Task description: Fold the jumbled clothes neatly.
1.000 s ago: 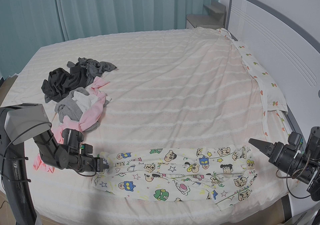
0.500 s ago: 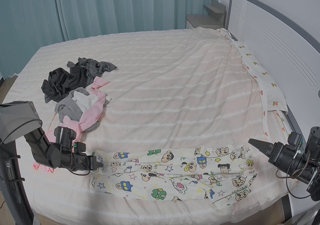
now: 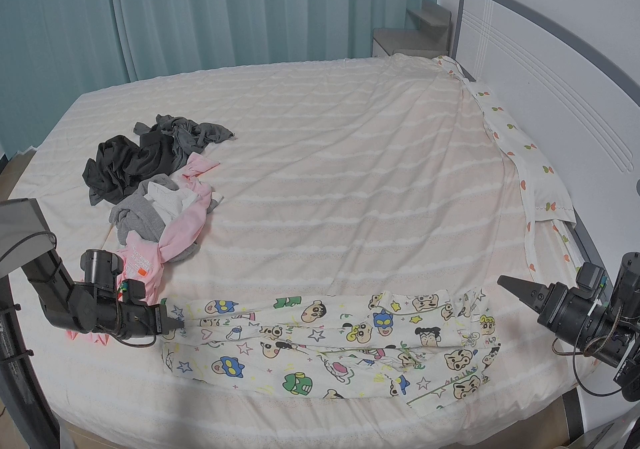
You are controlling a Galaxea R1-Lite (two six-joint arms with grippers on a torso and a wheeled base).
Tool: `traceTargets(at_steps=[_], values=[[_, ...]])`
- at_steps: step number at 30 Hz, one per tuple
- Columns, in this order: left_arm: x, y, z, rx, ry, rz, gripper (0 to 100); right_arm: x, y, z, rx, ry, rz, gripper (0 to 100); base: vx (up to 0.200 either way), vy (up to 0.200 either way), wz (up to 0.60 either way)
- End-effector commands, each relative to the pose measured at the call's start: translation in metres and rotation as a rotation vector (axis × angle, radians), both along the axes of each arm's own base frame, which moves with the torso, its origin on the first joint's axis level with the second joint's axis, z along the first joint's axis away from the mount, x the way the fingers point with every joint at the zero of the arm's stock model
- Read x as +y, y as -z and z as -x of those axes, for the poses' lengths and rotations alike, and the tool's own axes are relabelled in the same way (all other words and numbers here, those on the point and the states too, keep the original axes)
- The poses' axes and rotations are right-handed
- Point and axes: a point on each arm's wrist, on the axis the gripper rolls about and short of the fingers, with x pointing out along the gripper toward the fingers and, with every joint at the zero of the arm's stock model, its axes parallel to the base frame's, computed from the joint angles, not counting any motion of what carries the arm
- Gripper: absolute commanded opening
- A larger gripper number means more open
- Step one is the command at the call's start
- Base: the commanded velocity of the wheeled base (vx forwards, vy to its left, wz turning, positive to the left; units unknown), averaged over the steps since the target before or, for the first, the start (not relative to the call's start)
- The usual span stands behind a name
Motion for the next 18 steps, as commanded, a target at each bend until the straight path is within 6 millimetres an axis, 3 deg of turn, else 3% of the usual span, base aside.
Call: traceTargets(at_steps=[1,12,17,18], values=[[0.024,-0.012,0.009,-0.035,-0.061,0.030,0,0.000,-0.002,0.001,-0.009,-0.001,-0.003,100,0.000,0.000,0.00],[0.084,-0.027,0.040,-0.068,-0.219,0.121,0,0.000,-0.002,0.001,-0.009,-0.001,-0.003,100,0.000,0.000,0.00],[0.092,-0.030,0.046,-0.075,-0.240,0.137,0,0.000,-0.002,0.001,-0.009,-0.001,-0.003,100,0.000,0.000,0.00],[0.112,-0.031,0.056,-0.093,-0.303,0.145,0,0.000,-0.002,0.001,-0.009,-0.001,-0.003,100,0.000,0.000,0.00]])
